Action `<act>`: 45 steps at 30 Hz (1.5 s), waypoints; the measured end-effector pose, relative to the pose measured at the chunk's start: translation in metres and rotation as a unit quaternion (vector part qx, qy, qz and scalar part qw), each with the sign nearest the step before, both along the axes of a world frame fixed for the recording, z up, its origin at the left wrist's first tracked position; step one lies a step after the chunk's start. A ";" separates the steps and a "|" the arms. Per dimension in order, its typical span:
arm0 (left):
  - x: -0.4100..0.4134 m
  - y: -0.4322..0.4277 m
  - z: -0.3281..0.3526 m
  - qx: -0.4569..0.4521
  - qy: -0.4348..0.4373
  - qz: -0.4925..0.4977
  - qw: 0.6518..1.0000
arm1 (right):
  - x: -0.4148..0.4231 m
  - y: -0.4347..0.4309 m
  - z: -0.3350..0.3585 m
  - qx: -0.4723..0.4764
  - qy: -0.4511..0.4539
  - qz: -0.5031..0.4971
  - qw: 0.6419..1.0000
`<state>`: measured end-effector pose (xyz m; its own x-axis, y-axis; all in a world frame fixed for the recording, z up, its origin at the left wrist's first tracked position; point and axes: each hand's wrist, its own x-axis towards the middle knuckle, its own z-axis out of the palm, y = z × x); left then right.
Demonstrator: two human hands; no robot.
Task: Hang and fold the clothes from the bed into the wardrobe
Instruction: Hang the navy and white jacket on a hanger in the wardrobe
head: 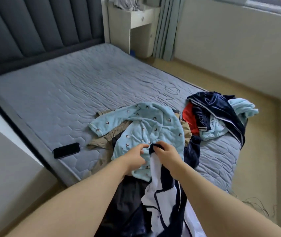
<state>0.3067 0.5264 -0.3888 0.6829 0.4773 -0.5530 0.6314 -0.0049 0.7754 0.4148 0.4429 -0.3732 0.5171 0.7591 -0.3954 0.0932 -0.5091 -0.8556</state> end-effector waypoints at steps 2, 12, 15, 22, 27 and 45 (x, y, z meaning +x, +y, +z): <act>-0.002 0.008 0.034 0.003 -0.052 0.009 0.999 | -0.005 0.012 0.039 0.050 0.001 0.008 0.999; -0.051 0.059 0.189 0.119 -0.198 0.101 0.968 | -0.043 0.057 0.212 0.226 -0.046 0.063 0.971; -0.072 0.076 0.228 0.194 -0.197 0.080 0.958 | -0.059 0.061 0.258 0.281 -0.045 0.076 0.956; -0.101 0.094 0.277 0.338 -0.134 0.105 0.926 | -0.086 0.067 0.337 0.403 0.034 0.061 0.913; -0.105 0.095 0.307 0.398 -0.133 0.112 0.901 | -0.103 0.072 0.363 0.427 0.038 0.102 0.898; -0.162 0.079 0.363 0.579 -0.207 0.138 0.776 | -0.113 0.095 0.308 0.160 -0.281 0.144 0.935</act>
